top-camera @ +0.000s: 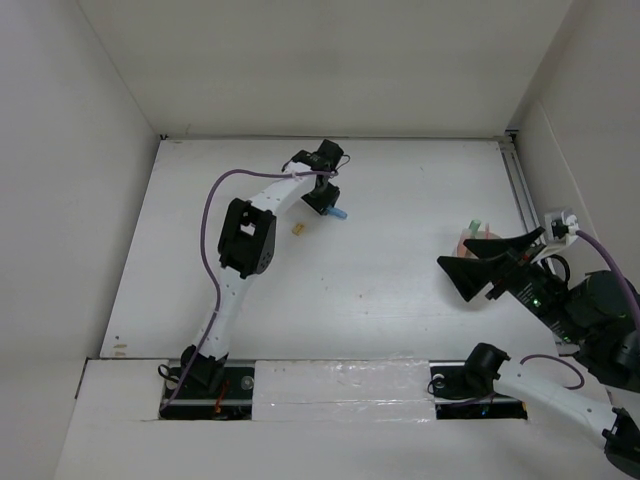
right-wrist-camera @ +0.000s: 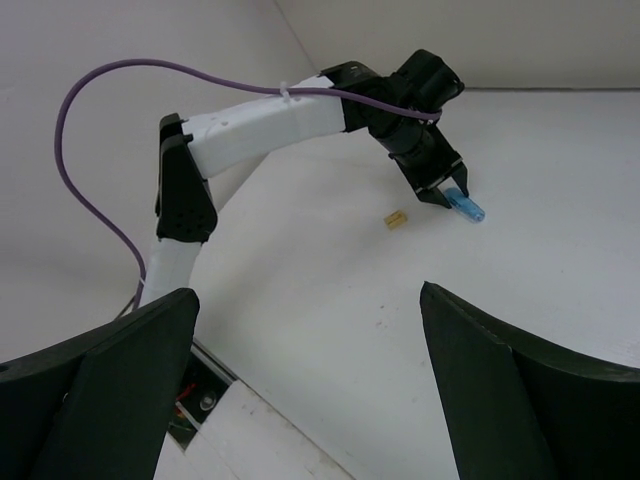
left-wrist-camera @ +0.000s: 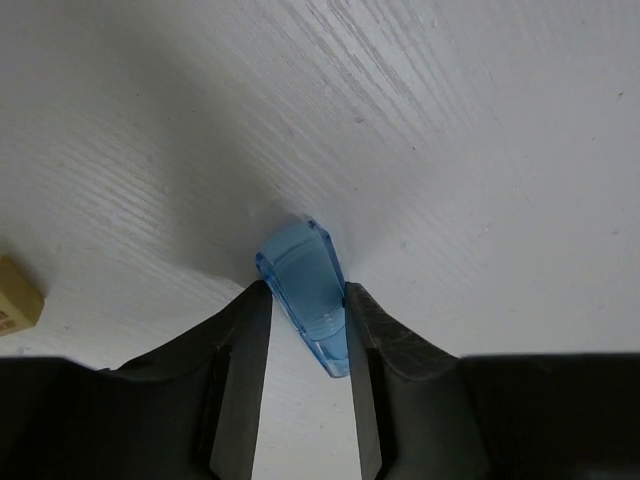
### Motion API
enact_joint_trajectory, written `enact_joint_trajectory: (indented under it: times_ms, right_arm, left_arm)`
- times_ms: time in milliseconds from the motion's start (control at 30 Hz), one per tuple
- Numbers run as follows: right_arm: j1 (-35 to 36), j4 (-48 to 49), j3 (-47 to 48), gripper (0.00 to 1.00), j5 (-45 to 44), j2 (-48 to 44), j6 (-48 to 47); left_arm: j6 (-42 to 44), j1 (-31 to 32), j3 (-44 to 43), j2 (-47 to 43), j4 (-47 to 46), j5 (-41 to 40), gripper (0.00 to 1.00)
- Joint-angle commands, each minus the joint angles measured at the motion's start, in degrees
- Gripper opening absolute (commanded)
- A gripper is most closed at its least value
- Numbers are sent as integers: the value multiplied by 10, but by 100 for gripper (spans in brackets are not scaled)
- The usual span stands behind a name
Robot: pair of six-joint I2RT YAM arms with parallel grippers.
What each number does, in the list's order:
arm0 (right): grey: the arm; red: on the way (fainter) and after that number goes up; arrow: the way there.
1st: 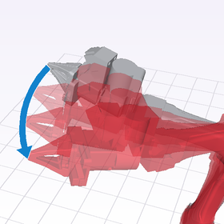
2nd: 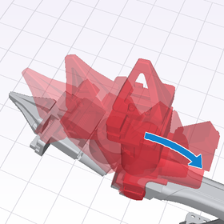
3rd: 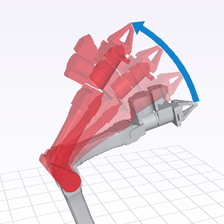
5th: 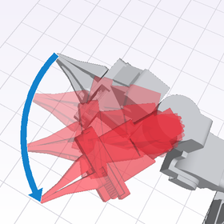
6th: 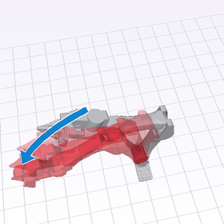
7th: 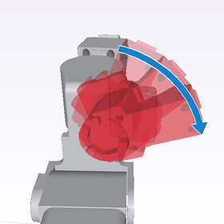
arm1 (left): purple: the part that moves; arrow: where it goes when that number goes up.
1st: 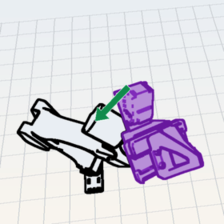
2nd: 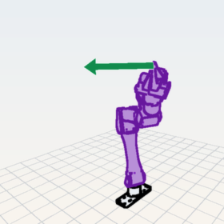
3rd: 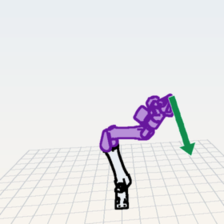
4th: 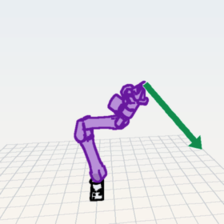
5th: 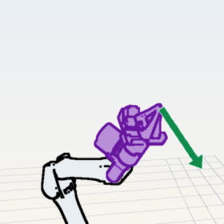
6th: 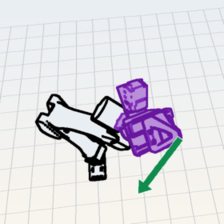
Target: Sort the stationery into containers
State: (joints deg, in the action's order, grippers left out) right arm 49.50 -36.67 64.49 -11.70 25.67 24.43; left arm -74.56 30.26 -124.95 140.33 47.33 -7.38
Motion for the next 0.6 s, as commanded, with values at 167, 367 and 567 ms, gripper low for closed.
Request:
enact_joint_trajectory:
  times_ms: [167,367,567]
  right_arm:
    - [-3,27,15,98,19,-21,-6]
    - [-3,20,20,98,24,-33,-11]
    - [-3,9,32,98,29,-44,-22]
  left_arm:
    - [16,-3,-33,34,75,-13,27]
    - [51,-3,-27,59,87,5,36]
    - [68,-3,0,71,74,17,36]
